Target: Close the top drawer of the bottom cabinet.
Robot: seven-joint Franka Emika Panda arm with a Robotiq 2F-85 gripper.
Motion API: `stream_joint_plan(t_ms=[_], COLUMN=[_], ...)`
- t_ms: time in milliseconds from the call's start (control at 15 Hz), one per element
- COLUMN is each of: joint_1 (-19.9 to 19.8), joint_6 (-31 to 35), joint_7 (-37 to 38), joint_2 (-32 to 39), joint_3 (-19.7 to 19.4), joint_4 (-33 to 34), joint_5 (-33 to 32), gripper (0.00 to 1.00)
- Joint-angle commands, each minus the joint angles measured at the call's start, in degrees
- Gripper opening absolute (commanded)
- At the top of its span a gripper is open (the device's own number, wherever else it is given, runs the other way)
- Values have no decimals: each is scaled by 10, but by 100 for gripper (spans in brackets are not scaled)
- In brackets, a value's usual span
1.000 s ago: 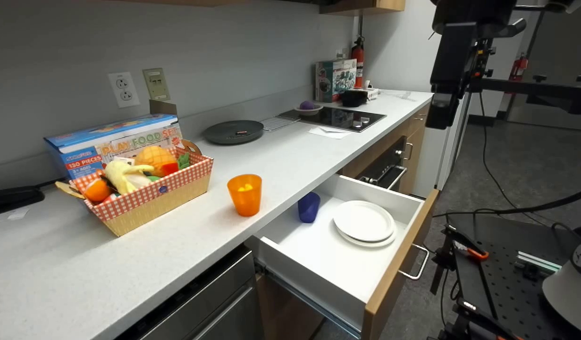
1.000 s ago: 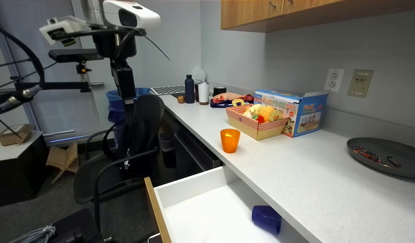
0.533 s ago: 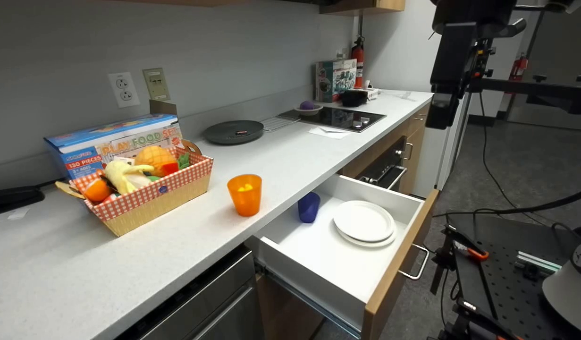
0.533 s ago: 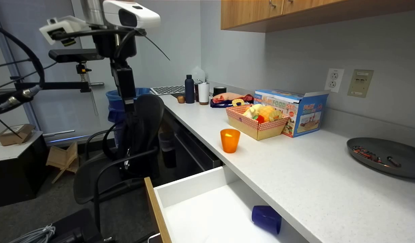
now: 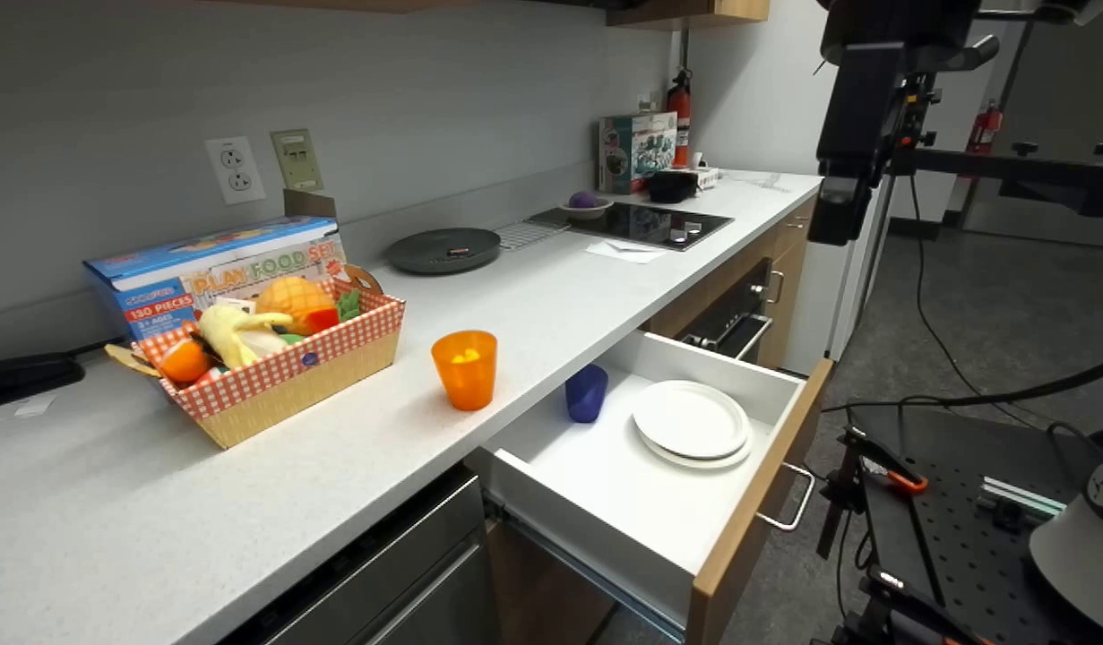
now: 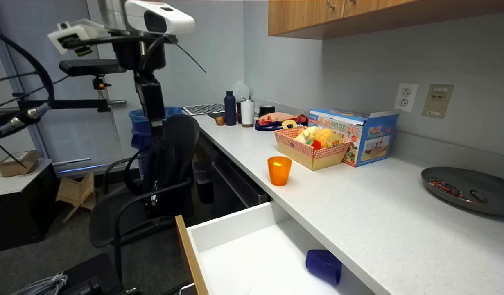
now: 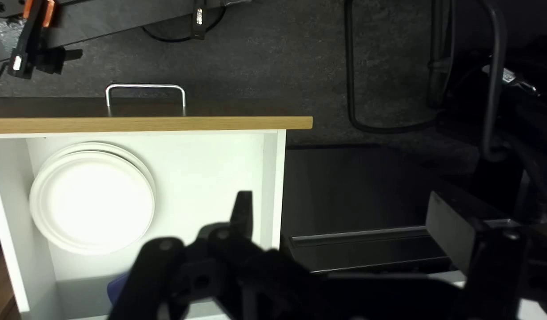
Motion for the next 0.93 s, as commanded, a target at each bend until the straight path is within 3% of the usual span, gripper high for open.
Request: stream_joint_plan(t_ms=[0,467,867], joint_1=[-16,-54,-58], joint_6=[8,47,103], joint_7=[-11,-77,-111], joint_2=[7,76,150], joint_3=[10,-14,-29], joint_4=[-2,-25,-67], joint_5=[-12,-130,-162], gripper=[100,100,100])
